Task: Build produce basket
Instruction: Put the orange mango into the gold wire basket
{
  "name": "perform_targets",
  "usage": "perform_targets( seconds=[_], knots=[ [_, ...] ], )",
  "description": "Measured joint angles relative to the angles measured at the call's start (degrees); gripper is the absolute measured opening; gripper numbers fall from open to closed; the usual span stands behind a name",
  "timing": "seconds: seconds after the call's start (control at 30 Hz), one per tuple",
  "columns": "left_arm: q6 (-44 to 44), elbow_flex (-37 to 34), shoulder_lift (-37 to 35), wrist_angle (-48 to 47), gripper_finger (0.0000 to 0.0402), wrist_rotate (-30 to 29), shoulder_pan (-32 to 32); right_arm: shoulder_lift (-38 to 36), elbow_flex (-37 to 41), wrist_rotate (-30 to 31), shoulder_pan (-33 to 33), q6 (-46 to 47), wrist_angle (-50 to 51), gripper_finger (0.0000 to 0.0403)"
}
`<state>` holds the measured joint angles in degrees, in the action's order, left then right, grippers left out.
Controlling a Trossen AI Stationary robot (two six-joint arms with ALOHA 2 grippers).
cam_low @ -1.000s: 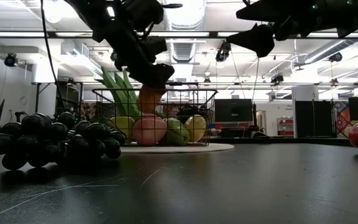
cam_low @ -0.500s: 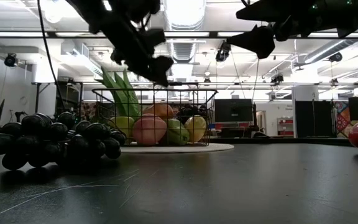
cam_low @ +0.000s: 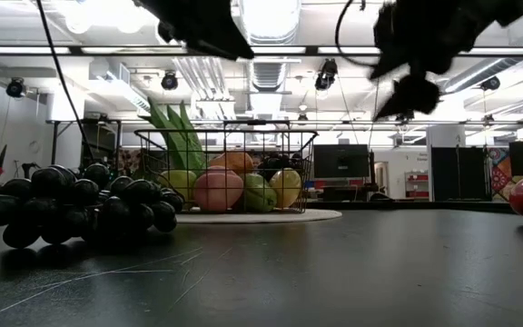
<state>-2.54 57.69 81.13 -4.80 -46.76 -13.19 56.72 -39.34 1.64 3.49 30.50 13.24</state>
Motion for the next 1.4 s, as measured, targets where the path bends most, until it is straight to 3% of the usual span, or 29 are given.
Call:
perform_targets(
  seconds=[0.33, 0.47, 0.67, 1.13, 1.4],
  knots=[
    [4.14, 0.0, -0.07, 1.34, 0.0266, -0.15, -3.62, 14.19, -17.43, -0.45, 4.3, 19.87, 54.29, 0.0368],
    [4.65, 0.0, -0.07, 1.32, 0.0266, -0.22, -3.58, 20.67, -20.03, -5.47, 7.17, 21.24, 65.42, 0.0368],
    [4.69, 0.0, -0.07, 1.3, 0.0266, -0.22, -3.75, 25.36, -17.26, -15.2, 10.08, 19.78, 63.13, 0.0368],
    [4.8, 0.0, -0.07, 1.25, 0.0266, -0.59, -3.78, 26.59, -11.06, -14.9, 10.25, 18.99, 51.61, 0.0364],
    [4.79, 0.0, -0.07, 1.27, 0.0266, -0.63, -3.8, 26.59, -9.24, -13.24, 10.25, 18.99, 49.13, 0.0271]
  ],
)
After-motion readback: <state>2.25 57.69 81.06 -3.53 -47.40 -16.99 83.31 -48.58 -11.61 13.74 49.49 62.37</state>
